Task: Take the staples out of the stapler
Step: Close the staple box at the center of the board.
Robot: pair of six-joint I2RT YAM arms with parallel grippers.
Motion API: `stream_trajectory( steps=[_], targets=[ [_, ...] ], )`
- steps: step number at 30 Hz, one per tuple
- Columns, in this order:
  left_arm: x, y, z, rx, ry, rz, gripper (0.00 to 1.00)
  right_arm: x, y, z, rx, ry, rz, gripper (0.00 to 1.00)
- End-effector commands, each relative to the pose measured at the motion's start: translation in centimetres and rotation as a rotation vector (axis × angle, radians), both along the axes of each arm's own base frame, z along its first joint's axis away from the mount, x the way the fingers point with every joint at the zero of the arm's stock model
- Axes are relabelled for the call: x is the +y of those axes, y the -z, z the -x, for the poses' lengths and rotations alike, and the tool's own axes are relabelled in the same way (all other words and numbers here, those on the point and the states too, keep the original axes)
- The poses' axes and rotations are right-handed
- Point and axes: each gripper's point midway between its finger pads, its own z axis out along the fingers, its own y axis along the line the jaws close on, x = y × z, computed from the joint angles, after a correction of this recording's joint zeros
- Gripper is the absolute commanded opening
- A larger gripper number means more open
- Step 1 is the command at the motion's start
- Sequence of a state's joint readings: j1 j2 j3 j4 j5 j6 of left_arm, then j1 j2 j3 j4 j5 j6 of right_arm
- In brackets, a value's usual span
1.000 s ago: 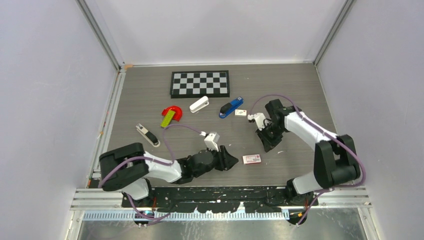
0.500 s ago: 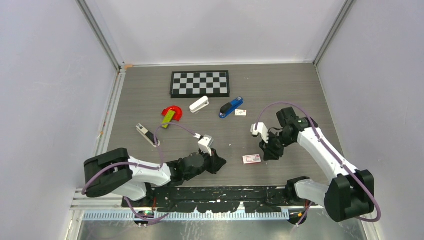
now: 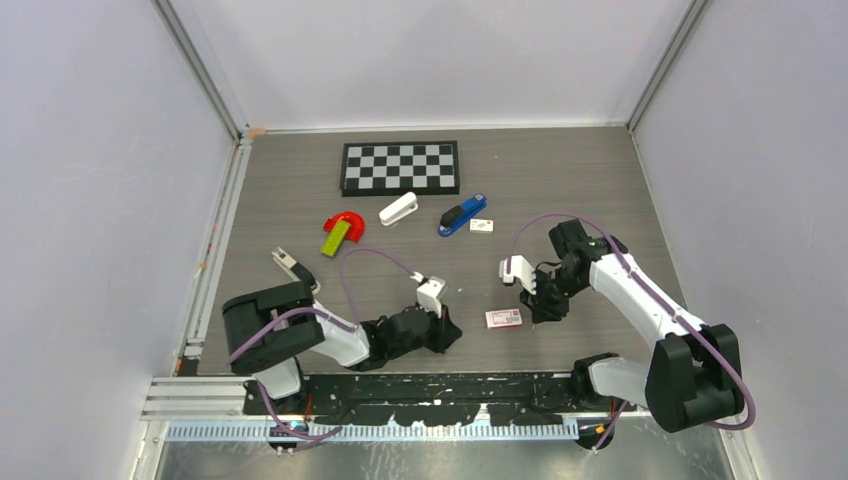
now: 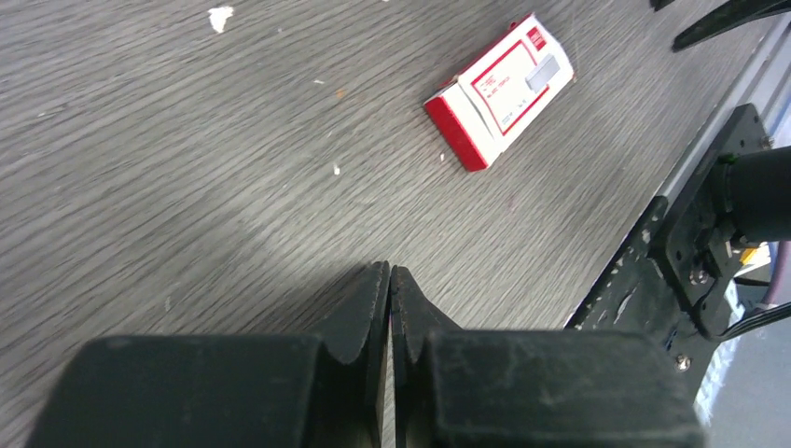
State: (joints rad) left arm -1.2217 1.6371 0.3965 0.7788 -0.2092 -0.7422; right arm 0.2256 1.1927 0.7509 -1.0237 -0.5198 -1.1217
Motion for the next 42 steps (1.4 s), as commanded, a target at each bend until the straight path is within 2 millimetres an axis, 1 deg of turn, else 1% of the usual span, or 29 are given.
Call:
stream_trajectory(
  steps=[1,6,13,20,25,28,31,35,42],
  targets=[
    [-1.9,-0.9,-0.3,-0.005,0.016,0.071,0.05,-0.2,0.1,-1.1,-0.019,0.004,0.019,0.26],
    [-2.0,-0.1,-0.3,0.01,0.014,0.059,0.04,-0.1,0.5,-1.0,0.022,0.005,0.021,0.2],
    [-2.3,0.8,-0.2,0.034,0.01,0.055,0.04,0.0,0.8,-1.1,0.032,0.019,0.021,0.17],
    [-3.4,1.4,-0.1,0.069,0.016,0.059,0.03,-0.1,2.1,-1.0,0.081,0.021,0.065,0.15],
    [-3.4,2.3,-0.6,0.082,-0.015,0.005,0.02,-0.3,3.3,-2.3,0.051,0.064,0.139,0.14],
    [-2.6,2.8,-1.0,0.087,-0.055,-0.035,0.01,-0.3,3.9,-2.9,0.045,0.09,0.165,0.14],
    [-2.5,2.8,-1.2,0.086,-0.067,-0.044,0.01,-0.1,4.2,-3.2,0.056,0.099,0.161,0.14],
    [-3.2,2.6,-1.3,0.084,-0.052,-0.044,0.01,0.5,4.5,-2.8,0.104,0.082,0.156,0.13],
    [-4.2,2.7,-1.6,0.078,-0.038,-0.061,0.01,1.5,4.6,-2.4,0.116,0.046,0.166,0.13]
  ],
)
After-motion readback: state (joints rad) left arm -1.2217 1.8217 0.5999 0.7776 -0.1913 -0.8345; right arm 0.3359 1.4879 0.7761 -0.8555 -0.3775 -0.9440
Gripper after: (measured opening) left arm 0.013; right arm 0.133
